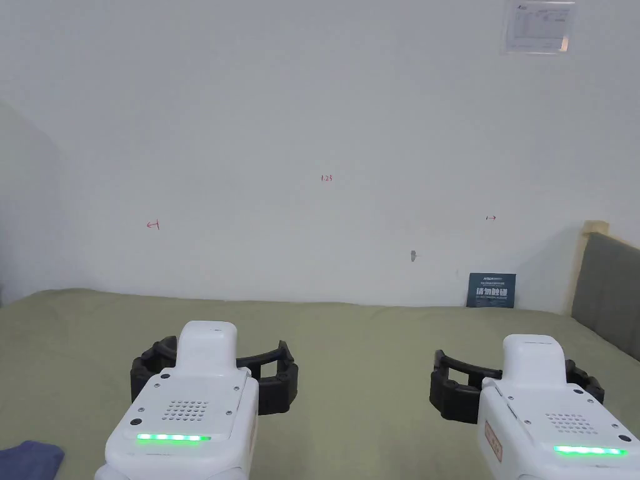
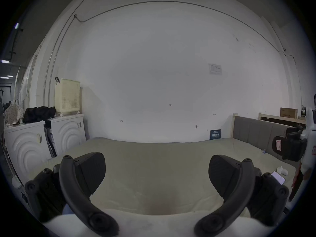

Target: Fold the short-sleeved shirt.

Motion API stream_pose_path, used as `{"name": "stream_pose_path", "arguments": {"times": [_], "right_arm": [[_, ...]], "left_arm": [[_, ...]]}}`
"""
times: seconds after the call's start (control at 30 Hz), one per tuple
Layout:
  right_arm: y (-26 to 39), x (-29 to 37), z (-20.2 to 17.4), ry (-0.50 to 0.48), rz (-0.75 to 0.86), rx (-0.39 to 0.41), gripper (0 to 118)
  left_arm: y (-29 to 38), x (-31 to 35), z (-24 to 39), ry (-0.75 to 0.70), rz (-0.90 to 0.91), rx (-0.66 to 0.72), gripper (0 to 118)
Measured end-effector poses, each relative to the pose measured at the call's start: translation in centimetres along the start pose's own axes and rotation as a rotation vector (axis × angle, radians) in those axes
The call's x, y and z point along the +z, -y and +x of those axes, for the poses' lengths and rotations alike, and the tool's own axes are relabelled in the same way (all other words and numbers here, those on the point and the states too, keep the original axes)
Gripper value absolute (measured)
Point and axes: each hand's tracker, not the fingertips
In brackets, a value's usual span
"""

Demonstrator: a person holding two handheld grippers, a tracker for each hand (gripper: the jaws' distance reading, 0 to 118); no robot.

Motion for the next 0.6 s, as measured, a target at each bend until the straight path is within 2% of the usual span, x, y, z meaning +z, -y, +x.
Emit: {"name": "stream_pose_path", "arguments": {"times": [0.6], "right_arm": [[0.44,-0.76,-0.02,-0.032,-0.025,0.013,118]], "left_arm": [[0.28,0.29,-0.23,0.015,0.006,0.01,118]]}}
